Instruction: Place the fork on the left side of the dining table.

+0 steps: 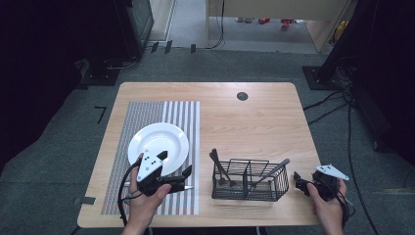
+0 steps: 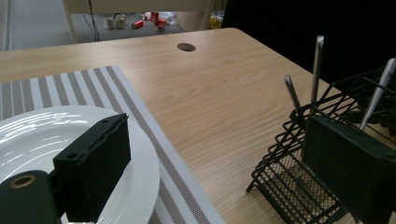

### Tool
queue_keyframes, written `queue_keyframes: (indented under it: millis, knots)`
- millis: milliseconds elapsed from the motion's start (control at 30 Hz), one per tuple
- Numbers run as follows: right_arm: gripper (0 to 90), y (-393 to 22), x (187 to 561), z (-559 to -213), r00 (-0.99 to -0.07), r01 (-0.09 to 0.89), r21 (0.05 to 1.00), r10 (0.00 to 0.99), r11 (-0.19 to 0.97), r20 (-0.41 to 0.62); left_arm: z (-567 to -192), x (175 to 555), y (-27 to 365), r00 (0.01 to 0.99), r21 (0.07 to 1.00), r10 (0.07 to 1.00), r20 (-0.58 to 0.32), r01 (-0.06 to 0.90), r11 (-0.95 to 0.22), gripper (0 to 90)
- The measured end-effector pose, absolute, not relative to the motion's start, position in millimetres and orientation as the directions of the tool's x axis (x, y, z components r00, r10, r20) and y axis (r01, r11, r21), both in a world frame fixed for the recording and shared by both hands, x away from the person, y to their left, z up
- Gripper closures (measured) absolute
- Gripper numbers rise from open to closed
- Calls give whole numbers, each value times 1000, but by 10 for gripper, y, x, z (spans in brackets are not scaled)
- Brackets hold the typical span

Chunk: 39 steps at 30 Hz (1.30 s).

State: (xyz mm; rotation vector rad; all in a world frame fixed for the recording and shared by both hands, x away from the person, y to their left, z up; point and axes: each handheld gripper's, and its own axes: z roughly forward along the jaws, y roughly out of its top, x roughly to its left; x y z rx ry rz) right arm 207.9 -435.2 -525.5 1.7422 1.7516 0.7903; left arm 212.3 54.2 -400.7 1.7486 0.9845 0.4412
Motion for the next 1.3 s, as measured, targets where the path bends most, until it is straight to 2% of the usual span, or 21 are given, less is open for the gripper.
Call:
queue_keyframes:
  millis: [333, 400, 567, 1100, 1300]
  knots:
    - [139, -4353, 2079, -5255, -18, 682, 731, 999, -8, 28, -3957, 2133, 296, 644, 906, 743, -180, 403, -129, 83]
    - [139, -4352, 2079, -5255, -17, 682, 731, 999, -9, 28, -3950, 2128, 259, 646, 909, 742, -180, 397, -125, 132]
    - [139, -4352, 2079, -5255, -17, 682, 731, 999, -8, 28, -3942, 2133, 146, 675, 908, 716, -178, 393, -144, 165]
    - [139, -4352, 2079, -5255, -17, 682, 731, 999, -9, 29, -3929, 2238, -126, 697, 902, 684, -218, 411, -131, 492]
    - [139, -4353, 2079, -5255, -17, 682, 731, 999, -9, 29, -3914, 2243, -171, 690, 905, 694, -204, 403, -135, 557]
